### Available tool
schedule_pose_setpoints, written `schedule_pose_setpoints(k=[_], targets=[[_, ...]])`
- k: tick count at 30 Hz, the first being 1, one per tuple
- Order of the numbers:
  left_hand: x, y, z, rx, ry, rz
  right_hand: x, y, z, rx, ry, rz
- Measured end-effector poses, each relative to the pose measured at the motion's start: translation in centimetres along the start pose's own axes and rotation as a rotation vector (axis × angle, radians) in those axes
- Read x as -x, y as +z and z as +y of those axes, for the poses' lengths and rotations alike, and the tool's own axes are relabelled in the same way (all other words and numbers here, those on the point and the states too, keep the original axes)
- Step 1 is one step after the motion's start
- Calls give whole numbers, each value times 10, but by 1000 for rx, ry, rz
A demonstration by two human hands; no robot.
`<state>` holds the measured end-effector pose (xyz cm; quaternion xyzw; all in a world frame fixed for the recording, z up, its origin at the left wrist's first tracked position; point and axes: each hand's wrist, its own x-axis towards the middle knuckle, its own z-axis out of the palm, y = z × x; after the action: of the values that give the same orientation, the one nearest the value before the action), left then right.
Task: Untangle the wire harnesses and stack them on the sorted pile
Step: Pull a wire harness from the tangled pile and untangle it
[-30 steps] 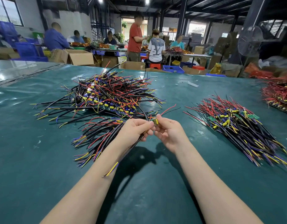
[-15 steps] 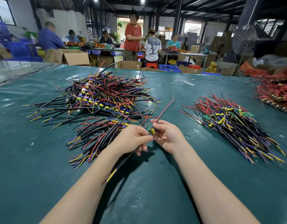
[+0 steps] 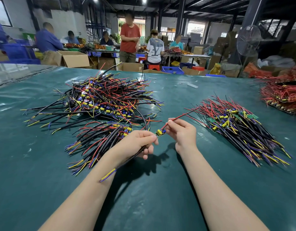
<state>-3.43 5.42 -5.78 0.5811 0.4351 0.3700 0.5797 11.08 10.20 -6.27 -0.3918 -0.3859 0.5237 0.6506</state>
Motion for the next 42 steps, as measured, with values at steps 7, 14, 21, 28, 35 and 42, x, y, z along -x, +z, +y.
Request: schedule_pose_setpoints(k=[7, 14, 21, 28, 35, 42], targets=[[-3, 2, -3, -101, 81, 6, -15, -17, -11, -191, 7, 221], [1, 8, -4, -257, 155, 17, -19, -30, -12, -322, 49, 366], [6, 10, 4, -232, 206, -96, -24, -30, -13, -257, 116, 489], [-1, 2, 1, 18, 193, 452, -6, -13, -15, -51, 220, 243], [-9, -7, 7, 229, 149, 720, 37, 43, 7, 554, 180, -587], [-5, -18, 7, 297, 68, 704, 44, 46, 7, 573, 71, -604]])
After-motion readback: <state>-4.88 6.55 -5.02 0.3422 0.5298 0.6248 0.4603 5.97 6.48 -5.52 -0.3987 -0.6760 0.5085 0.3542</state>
